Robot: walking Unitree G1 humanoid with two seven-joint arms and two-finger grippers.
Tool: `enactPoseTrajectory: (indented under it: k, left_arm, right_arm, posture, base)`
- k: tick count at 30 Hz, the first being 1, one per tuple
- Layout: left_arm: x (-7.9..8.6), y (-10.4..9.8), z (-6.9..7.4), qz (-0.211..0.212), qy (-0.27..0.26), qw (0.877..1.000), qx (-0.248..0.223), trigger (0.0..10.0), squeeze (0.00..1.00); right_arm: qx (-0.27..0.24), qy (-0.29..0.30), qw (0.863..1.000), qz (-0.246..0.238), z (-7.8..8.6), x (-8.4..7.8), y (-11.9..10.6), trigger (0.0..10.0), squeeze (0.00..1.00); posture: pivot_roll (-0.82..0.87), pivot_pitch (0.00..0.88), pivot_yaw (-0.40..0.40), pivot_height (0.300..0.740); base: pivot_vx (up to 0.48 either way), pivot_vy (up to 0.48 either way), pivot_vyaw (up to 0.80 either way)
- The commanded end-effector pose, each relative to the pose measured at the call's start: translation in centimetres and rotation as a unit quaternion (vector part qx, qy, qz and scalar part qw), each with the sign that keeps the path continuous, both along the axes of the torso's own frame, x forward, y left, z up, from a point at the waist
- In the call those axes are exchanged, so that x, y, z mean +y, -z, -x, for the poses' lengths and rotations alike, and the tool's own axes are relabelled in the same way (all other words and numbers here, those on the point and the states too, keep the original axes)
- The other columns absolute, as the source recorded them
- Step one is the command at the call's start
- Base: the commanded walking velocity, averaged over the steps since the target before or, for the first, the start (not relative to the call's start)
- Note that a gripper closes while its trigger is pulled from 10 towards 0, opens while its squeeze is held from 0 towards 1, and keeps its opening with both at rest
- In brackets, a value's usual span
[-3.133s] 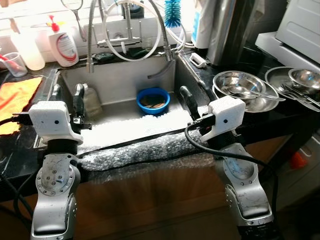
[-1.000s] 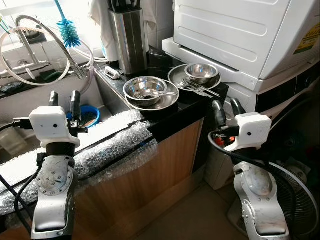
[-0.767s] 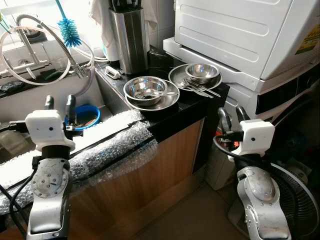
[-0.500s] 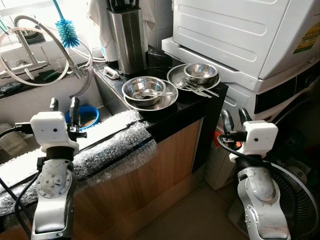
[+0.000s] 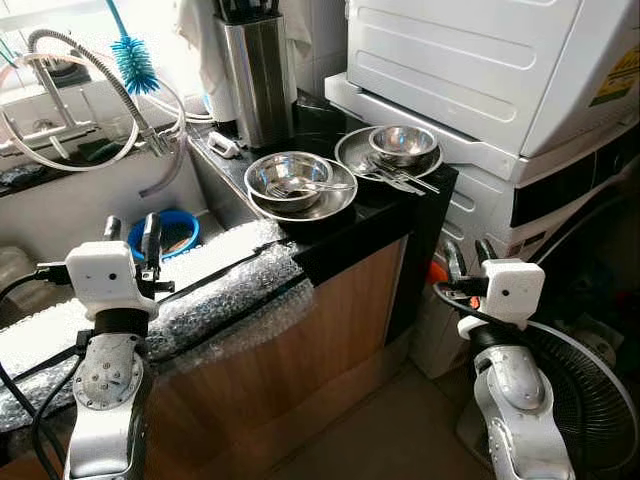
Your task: Kitchen organization
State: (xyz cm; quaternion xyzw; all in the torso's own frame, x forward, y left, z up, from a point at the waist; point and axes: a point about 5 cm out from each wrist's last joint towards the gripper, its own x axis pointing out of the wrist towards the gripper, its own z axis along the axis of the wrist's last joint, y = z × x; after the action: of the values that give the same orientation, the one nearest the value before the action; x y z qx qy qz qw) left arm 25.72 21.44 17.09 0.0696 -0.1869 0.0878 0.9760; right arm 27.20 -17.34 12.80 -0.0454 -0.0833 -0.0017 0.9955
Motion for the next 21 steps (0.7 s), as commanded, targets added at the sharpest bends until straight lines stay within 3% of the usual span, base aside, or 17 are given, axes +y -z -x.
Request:
enactPoseTrajectory:
  k: [1,12,21]
  left_arm:
    - [0.1,0.5,0.2,-0.003,0.002,1.000,0.008,10.0,0.00]
    - [0.3,1.7,0.9,-0.002,0.001,1.000,0.030,10.0,0.00]
    - [0.2,1.3,0.7,-0.003,0.002,1.000,0.024,10.0,0.00]
  right_arm:
    - [0.002,-0.005,1.000,-0.007,-0.1,0.1,0.2,10.0,0.00]
    - [0.006,-0.021,1.000,0.007,0.3,0.5,0.8,10.0,0.00]
    - [-0.011,-0.030,0.999,0.024,0.1,0.7,0.0,10.0,0.00]
  posture:
    - [-0.14,0.000,0.067,0.740]
    - [-0.13,0.000,0.066,0.740]
    - [-0.13,0.000,0.066,0.740]
  base:
    - [0.000,0.000,0.00]
    - [0.000,0.000,0.00]
    - [0.000,0.082,0.00]
